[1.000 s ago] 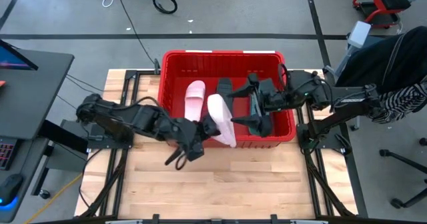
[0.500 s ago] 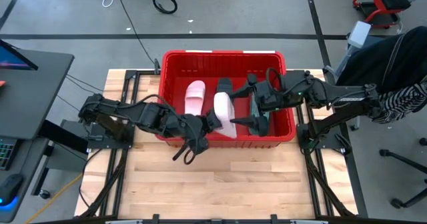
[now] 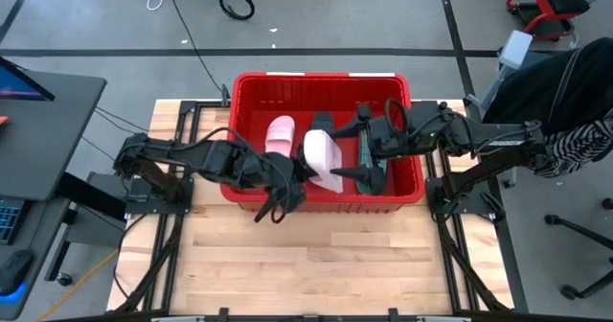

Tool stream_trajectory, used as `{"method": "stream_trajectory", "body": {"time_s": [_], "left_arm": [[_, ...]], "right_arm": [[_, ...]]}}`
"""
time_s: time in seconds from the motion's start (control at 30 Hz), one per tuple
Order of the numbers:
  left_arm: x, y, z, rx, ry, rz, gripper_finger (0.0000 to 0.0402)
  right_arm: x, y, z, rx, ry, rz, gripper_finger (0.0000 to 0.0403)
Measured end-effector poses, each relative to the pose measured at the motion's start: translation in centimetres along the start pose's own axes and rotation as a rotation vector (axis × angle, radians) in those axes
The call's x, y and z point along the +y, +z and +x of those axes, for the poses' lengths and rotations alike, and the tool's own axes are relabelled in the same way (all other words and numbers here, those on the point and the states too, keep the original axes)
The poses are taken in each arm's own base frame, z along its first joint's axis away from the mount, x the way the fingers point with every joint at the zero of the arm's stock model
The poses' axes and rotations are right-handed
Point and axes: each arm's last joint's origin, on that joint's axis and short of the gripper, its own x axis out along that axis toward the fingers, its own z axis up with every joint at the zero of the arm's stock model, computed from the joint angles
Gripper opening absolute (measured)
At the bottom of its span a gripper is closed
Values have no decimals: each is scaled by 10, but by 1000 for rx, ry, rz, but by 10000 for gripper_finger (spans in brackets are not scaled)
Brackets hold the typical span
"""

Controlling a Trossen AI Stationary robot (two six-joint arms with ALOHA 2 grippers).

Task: Pick and place slides into bin
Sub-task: Put the pink slides into the red bin

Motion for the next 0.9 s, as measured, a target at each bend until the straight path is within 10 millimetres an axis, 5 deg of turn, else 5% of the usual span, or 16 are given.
{"method": "stream_trajectory", "body": {"time_s": [0.33, 0.53, 0.7, 0.9], "left_arm": [[-2, 18, -22, -79, 43, -138, 11], [10, 28, -41, -102, 210, -191, 13], [24, 23, -51, -151, 301, -402, 11], [37, 3, -54, -149, 340, -614, 11]], "right_arm": [[-7, 2, -19, 36, -23, 99, 399], [-8, -1, -33, 102, -27, 179, 399], [6, -2, -32, 103, -9, 92, 399], [26, -2, -35, 82, -185, -154, 398]]}}
